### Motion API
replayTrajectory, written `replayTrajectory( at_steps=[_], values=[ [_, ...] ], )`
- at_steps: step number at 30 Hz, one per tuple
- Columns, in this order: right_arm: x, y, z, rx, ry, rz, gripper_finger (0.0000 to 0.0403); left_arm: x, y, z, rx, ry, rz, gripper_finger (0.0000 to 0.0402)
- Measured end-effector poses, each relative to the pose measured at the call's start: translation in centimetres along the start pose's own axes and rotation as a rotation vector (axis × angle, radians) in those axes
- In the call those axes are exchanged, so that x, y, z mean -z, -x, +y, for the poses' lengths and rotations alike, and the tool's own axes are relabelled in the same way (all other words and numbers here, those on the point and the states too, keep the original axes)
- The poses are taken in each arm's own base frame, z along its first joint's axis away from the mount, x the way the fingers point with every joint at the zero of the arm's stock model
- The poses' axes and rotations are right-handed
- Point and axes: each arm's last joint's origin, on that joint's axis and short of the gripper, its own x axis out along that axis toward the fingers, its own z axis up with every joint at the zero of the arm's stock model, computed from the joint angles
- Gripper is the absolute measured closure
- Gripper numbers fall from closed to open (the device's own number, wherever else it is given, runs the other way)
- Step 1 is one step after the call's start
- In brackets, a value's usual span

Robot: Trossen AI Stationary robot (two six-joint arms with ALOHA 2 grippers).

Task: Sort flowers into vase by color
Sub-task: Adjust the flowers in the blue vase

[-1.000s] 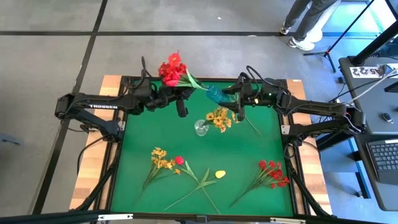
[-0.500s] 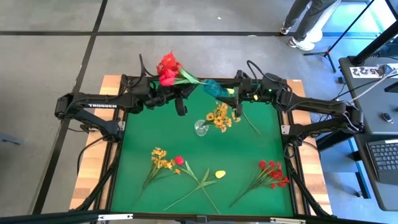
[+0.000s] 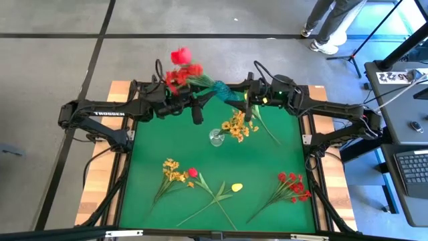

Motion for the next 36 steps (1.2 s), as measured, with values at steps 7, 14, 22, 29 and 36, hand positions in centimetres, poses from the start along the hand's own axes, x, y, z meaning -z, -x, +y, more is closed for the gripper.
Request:
replayTrajectory(
  at_steps=[7,14,22,29,36],
  values=[
    [0.0,0.4,-1.2,0.048,-0.01,0.005,0.0162,-0.7,0.4,-0.2,-0.033,-0.015,0.025,0.0199],
    [-0.2,0.4,-1.1,0.025,-0.019,-0.01,0.0162,-0.2,1.0,-0.7,-0.095,-0.03,0.095,0.0193],
    [-0.1,0.4,-1.0,-0.004,-0.022,-0.009,0.0162,1.0,1.1,-0.5,-0.116,0.034,0.155,0.0194],
    [-0.1,0.4,-0.9,-0.016,-0.025,-0.006,0.0162,4.0,1.4,0.1,-0.02,0.106,0.089,0.0194],
    [0.0,0.4,-0.9,-0.032,-0.028,-0.005,0.0162,6.8,2.5,2.6,0.22,0.272,-0.148,0.0193]
  ],
)
